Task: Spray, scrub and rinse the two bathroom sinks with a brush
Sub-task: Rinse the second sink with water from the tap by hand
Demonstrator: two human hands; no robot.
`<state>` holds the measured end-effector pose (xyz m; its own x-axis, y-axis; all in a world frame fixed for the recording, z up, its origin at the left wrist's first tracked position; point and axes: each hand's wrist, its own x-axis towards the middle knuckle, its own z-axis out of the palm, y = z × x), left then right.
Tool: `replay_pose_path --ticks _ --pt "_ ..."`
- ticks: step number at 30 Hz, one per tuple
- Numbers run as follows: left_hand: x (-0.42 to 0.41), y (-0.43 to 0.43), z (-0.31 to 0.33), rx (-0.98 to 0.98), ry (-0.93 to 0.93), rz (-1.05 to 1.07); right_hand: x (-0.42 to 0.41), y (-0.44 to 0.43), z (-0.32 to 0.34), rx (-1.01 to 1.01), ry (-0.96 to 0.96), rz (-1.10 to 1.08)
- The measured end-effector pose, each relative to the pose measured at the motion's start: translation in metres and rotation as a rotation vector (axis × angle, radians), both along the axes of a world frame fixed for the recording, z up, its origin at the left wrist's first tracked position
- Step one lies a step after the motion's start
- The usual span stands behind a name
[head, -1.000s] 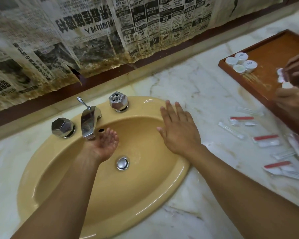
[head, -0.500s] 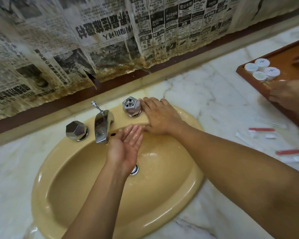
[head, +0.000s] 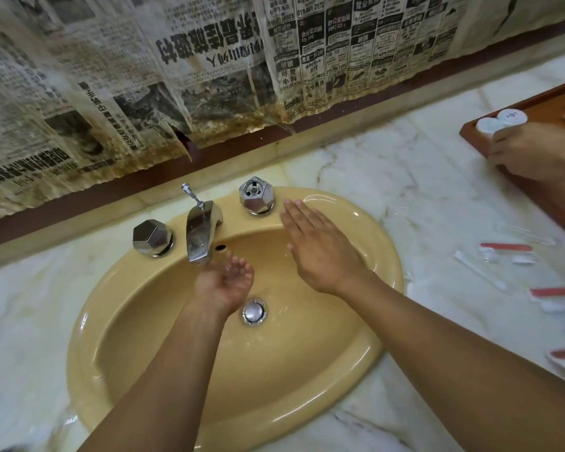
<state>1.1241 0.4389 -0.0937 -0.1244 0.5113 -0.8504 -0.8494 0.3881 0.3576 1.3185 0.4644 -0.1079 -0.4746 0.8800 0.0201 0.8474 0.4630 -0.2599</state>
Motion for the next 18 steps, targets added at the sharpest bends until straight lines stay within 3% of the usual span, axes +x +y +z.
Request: replay_pose_path --ticks 4,6,11,18 --pt "0.041 0.009 0.024 0.281 -0.150 -0.092 -0.001 0.009 0.007 -0.045 -0.057 0.005" --pt "0.047 0.006 0.028 0.335 -0.132 -0.072 -0.010 0.028 0.012 -0.053 -0.151 -0.003" --pt "0.010 -0.026 0.004 0.239 -0.031 0.021 -0.023 0.066 0.018 -0.124 -0.216 -0.014" --pt "-0.027 -0.044 -0.015 0.049 0.030 0.049 -0.011 0.014 0.007 -0.029 -0.128 -0.006"
